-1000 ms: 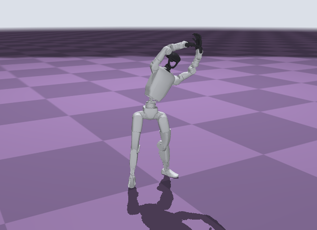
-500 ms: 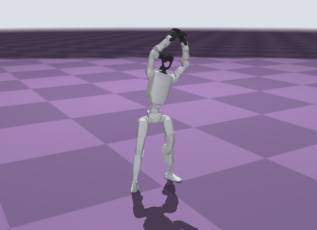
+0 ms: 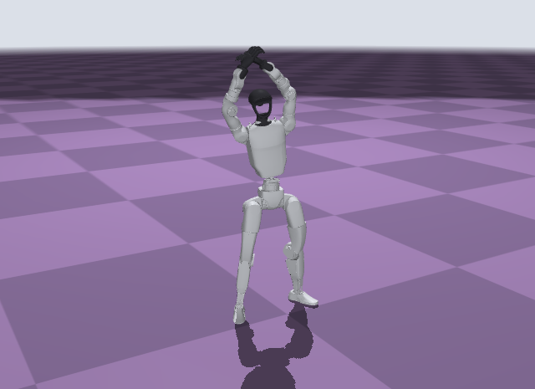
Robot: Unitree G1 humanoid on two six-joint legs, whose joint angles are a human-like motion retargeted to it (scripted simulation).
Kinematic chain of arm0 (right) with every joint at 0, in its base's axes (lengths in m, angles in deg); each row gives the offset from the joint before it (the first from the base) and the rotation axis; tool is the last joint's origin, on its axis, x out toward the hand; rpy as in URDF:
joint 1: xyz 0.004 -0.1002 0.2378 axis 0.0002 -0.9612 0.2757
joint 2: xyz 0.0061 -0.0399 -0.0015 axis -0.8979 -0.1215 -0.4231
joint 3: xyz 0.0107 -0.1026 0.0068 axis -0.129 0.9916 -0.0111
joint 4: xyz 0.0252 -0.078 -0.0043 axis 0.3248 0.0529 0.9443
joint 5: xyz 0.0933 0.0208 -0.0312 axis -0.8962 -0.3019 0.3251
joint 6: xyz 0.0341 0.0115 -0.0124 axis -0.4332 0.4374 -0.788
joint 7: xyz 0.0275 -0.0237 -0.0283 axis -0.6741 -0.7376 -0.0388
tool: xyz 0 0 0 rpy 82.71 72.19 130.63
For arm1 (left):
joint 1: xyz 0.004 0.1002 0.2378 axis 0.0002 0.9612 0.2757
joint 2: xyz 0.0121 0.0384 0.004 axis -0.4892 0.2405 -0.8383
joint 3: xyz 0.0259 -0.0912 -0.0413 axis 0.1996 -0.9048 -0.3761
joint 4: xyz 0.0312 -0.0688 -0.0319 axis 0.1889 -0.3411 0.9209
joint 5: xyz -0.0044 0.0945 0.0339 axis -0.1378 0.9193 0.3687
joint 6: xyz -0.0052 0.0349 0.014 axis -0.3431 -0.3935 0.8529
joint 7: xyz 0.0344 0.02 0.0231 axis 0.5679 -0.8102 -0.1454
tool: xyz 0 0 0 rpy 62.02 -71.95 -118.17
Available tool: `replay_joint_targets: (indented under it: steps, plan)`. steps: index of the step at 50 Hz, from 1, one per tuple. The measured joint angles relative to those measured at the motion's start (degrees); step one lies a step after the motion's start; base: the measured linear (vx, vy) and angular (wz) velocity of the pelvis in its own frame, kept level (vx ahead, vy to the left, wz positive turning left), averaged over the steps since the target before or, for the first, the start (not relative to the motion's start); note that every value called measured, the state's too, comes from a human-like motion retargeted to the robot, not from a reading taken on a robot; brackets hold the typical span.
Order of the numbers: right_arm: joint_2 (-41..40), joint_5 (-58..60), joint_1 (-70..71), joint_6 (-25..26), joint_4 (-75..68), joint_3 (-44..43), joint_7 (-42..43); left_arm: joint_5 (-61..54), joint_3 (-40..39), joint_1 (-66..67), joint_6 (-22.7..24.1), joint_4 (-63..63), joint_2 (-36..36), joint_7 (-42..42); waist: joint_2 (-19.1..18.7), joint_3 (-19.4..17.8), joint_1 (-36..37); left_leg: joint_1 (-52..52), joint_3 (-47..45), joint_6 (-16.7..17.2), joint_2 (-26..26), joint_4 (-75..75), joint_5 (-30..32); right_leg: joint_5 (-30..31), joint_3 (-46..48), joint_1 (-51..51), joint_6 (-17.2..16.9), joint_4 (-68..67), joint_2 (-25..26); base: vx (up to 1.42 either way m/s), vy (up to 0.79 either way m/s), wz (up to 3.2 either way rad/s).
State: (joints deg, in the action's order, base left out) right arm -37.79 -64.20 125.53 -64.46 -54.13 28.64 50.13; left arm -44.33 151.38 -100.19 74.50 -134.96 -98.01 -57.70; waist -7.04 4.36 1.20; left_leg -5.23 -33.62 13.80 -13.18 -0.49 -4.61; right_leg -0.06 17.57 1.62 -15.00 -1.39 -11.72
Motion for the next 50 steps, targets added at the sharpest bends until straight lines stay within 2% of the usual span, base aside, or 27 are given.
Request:
replay_joint_targets:
  steps: [5,10,17,18,22,28,39,50]
  plan:
    - [1.1,1.2,-2.3,-1.3,1.1,-2.1,1.1,0.8,0.0,-0.2,-1.4,0.2,0.9,0.9,-4.7,-0.7,-1.8,-0.3,-0.3,-0.2,-0.2,0.1,0.1,-0.1,-0.1,-0.3,0.0,0.1,0.2,0.00,0.00,0.00]
    - [2.4,1.7,-4.3,-3.7,1.2,-3.1,1.3,3.2,0.0,-1.0,-0.7,0.9,2.3,2.3,-9.3,-0.5,-1.9,-0.5,-0.8,0.2,-0.3,-0.1,0.5,-0.1,-0.3,-0.2,0.0,0.3,0.4,0.01,-0.02,-0.03]
    - [3.6,2.2,-10.0,-4.9,2.9,-9.9,1.6,6.3,0.0,-1.2,-2.6,1.7,4.3,3.6,-14.9,-0.6,-4.8,-1.0,-1.1,0.5,0.7,-0.2,0.9,-0.5,-0.6,-0.6,0.0,0.3,-0.7,0.00,0.00,0.00]
    - [2.9,2.8,-12.0,-3.7,3.0,-13.5,1.3,7.0,0.0,-0.9,-3.2,2.1,4.2,3.7,-15.6,-0.6,-5.7,-1.1,-0.9,0.7,0.8,-0.2,0.9,-0.7,-0.5,-0.8,0.0,0.3,-0.9,0.00,0.00,0.00]
    - [5.4,2.7,-14.6,-6.1,5.2,-13.8,1.6,7.9,0.0,-0.5,-3.3,2.6,6.0,4.5,-18.0,-0.4,-6.9,-1.2,-0.7,1.0,1.8,-0.4,1.2,-0.9,-0.2,-1.1,0.0,0.4,-1.8,0.00,0.00,0.00]
    - [6.7,2.8,-17.9,-6.4,6.6,-17.6,1.1,9.3,0.0,-0.5,-3.6,3.0,7.7,5.4,-20.7,-0.5,-8.8,-0.7,0.2,1.2,3.4,-0.6,1.7,-1.1,0.5,-1.5,0.0,0.6,-3.5,0.00,0.00,0.00]
    - [7.0,3.0,-23.2,-5.4,6.5,-21.0,0.5,11.1,0.0,2.2,-3.6,3.2,9.1,5.0,-21.4,-1.8,-11.5,-1.0,0.5,1.2,4.1,-0.6,1.8,-1.4,0.5,-1.8,0.0,0.3,-4.4,0.00,0.00,0.00]
    - [5.2,5.4,-20.5,-3.9,3.9,-17.5,1.7,8.5,0.0,4.6,-2.7,2.4,6.9,3.1,-17.1,-3.3,-12.6,-1.0,-0.4,0.8,3.4,-0.9,1.5,-1.1,-0.6,-0.7,0.0,0.1,-3.5,-0.02,0.00,-0.03]
